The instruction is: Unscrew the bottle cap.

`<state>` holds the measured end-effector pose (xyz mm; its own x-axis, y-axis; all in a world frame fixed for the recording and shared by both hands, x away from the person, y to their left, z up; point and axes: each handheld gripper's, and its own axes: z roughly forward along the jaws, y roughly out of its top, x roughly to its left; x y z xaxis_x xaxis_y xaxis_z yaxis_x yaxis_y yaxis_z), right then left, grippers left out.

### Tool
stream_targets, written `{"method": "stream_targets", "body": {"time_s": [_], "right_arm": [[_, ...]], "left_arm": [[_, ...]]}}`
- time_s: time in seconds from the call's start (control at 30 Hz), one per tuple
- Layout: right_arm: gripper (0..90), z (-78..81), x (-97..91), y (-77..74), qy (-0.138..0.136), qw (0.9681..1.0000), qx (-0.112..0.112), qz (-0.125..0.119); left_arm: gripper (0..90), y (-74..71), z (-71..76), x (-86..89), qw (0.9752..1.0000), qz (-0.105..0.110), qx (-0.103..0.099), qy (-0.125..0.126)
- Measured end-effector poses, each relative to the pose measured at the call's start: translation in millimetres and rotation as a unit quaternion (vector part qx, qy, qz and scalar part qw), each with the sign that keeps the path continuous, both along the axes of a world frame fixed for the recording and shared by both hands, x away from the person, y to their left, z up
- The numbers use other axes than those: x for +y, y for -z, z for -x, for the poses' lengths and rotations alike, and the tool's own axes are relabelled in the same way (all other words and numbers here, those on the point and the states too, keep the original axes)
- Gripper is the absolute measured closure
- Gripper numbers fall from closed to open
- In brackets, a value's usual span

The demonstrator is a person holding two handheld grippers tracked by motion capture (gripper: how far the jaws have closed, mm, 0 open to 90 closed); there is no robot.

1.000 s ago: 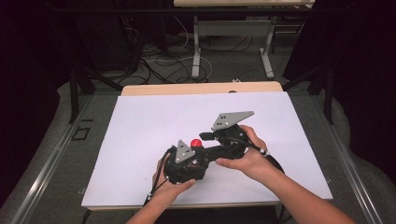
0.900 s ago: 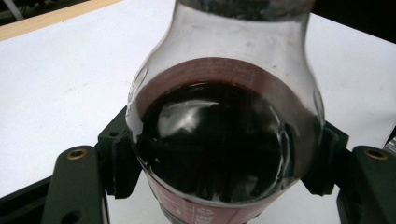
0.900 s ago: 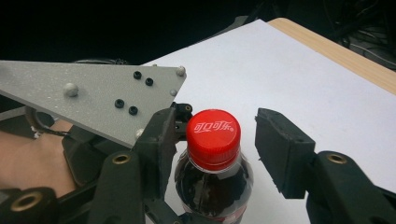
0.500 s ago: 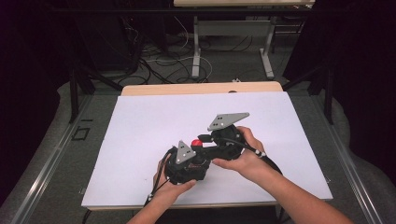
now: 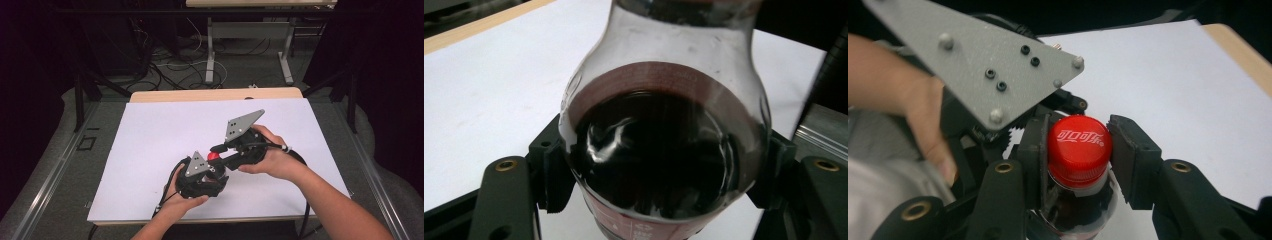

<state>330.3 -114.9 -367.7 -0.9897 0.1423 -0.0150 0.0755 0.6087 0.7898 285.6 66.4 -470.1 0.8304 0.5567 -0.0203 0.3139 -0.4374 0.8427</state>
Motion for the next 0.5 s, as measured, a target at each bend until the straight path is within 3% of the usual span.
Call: {"method": "stream_targets", "body": {"time_s": [0.1, 0.3, 0.4, 0.43, 0.5], "right_arm": [[61.0, -5.4, -3.3, -3.4, -0.060, 0.9981, 0.007, 0.013], [60.9, -9.9, -9.7, -5.7, -0.162, 0.9867, 0.002, 0.019], [60.9, -10.8, -11.8, -6.1, -0.190, 0.9815, -0.005, 0.024], [60.8, -10.8, -12.3, -5.7, -0.191, 0.9814, -0.001, 0.025], [60.5, -10.4, -11.1, -5.1, -0.176, 0.9841, 0.003, 0.025]], "left_arm": [[29.5, -1.0, 1.1, -0.2, 0.9993, -0.001, 0.002, 0.036], [29.4, -3.4, 4.8, -2.4, 0.9955, -0.012, -0.002, 0.094], [29.5, -2.3, 6.4, -5.0, 0.9947, -0.012, 0.003, 0.102], [29.4, -2.2, 6.0, -5.1, 0.9950, -0.010, 0.004, 0.100], [29.5, -0.9, 5.5, -5.9, 0.9959, -0.009, 0.008, 0.089]]}}
